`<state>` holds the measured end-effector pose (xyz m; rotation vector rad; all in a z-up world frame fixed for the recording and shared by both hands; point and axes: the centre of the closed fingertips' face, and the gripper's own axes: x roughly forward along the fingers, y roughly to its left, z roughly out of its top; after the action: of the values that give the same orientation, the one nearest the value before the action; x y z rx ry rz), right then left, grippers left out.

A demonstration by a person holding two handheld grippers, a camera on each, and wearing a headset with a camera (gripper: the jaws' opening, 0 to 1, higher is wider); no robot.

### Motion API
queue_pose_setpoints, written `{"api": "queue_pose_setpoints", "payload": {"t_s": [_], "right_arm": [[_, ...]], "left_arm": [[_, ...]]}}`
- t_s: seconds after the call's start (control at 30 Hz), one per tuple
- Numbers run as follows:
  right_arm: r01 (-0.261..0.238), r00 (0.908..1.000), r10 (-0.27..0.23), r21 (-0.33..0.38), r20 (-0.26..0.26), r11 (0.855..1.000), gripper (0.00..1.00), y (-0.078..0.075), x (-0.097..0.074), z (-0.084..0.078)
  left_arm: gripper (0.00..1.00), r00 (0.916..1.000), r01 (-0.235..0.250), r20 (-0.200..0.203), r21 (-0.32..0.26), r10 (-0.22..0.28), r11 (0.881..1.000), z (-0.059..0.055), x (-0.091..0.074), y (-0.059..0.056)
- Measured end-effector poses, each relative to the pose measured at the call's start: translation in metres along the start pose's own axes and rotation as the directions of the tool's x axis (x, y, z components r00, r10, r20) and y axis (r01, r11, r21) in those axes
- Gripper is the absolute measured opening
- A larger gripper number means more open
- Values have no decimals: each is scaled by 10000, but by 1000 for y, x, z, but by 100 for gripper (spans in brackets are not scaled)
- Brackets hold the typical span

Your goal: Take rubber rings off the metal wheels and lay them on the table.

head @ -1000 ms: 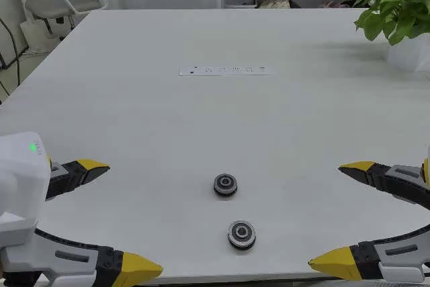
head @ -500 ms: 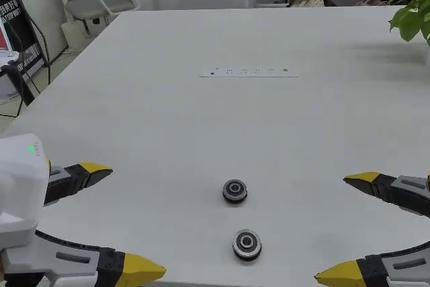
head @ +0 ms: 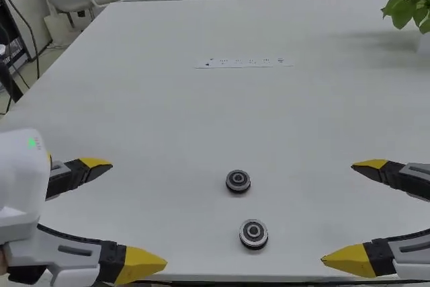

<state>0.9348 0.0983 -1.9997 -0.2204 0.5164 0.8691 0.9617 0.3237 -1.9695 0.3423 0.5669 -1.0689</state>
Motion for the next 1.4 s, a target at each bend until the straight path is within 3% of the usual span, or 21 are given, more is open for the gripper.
{"api": "queue_pose_setpoints", "payload": {"t_s": [0.37,0.57,0.87,1.4], "right_arm": [[272,9996,-273,-46,-72,9996,98,4,1,4],[342,9994,-342,-8,68,9994,97,4,3,7],[257,9994,-256,-60,228,9997,93,6,11,10],[112,9996,-98,-538,267,9985,84,13,20,12]], "left_arm": [[99,9975,678,172,283,-683,9973,4,13,0],[99,9959,895,97,449,-900,9950,3,17,1],[97,9937,1097,151,832,-1113,9905,11,23,2],[90,9860,1593,258,1406,-1645,9772,19,36,-13]]}}
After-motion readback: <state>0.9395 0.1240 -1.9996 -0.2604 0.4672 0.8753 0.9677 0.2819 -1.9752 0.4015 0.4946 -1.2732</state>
